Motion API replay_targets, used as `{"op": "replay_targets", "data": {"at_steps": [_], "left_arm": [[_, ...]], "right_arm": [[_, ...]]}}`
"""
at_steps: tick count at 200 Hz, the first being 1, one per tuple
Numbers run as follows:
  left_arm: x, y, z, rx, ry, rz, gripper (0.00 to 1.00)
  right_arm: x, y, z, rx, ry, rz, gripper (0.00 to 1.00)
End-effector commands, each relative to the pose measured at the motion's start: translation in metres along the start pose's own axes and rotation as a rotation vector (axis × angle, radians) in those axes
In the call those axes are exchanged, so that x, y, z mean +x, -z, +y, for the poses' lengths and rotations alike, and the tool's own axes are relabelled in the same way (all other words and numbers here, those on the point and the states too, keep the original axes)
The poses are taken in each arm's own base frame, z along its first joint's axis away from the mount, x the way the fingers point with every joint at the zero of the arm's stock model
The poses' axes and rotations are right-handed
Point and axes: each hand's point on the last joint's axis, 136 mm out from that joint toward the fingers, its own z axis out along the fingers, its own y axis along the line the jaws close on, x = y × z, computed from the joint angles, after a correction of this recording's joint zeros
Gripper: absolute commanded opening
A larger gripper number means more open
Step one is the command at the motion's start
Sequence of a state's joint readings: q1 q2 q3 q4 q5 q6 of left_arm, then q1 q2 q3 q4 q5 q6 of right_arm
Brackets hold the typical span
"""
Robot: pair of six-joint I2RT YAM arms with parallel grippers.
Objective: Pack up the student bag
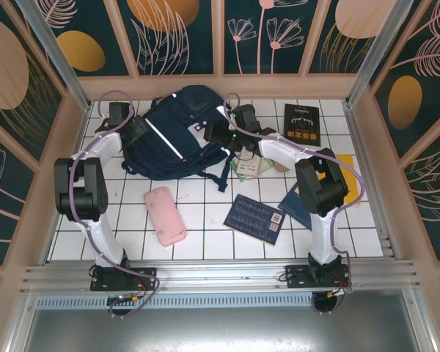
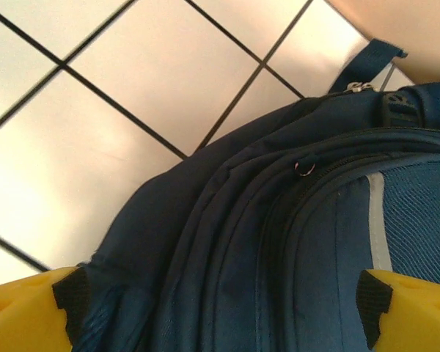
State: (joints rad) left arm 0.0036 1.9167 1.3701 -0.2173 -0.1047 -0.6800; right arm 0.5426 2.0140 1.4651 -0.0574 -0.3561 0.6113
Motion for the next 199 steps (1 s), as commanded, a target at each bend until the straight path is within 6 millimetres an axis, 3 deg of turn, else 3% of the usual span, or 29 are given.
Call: {"op": "replay_targets", "data": {"at_steps": [1,33,66,91,108,129,144,166,169,178,182,199], "left_arm": [[0.014,-0.013,-0.004,0.008,-0.024,0.073,0.93],[0.049,-0.023,0.0,0.059,0.016,0.173,0.86],[0.068,-0.013,-0.001,0.124,0.085,0.22,0.77],[0.083,0.002,-0.004,0.188,0.139,0.252,0.75],[0.09,0.013,0.0,0.201,0.142,0.262,0.75],[0.078,0.033,0.01,0.164,0.112,0.193,0.77],[0.069,0.048,0.008,0.182,0.115,0.148,0.75],[0.086,0.049,0.002,0.229,0.139,0.206,0.73],[0.089,0.048,0.001,0.229,0.137,0.215,0.72],[0.095,0.046,-0.002,0.233,0.13,0.227,0.71],[0.106,0.043,0.005,0.218,0.132,0.249,0.7],[0.123,0.039,0.007,0.229,0.142,0.283,0.61]], "right_arm": [[0.019,-0.007,-0.009,0.029,-0.121,0.01,0.86],[0.039,-0.034,-0.011,0.045,-0.11,0.095,0.85],[0.038,-0.052,-0.006,0.012,-0.132,0.112,0.79],[0.026,-0.058,-0.006,0.003,-0.13,0.103,0.61],[0.017,-0.058,-0.006,-0.008,-0.118,0.103,0.43],[0.013,-0.052,-0.001,-0.012,-0.072,0.097,0.38],[0.009,-0.048,-0.005,0.008,-0.051,0.075,0.27],[0.002,-0.05,-0.008,0.0,-0.053,0.073,0.21],[-0.011,-0.047,-0.019,0.008,-0.069,0.056,0.2],[-0.019,-0.051,-0.025,0.008,-0.07,0.062,0.16],[-0.022,-0.054,-0.026,0.007,-0.066,0.067,0.15],[-0.032,-0.068,-0.027,-0.011,-0.046,0.083,0.11]]}}
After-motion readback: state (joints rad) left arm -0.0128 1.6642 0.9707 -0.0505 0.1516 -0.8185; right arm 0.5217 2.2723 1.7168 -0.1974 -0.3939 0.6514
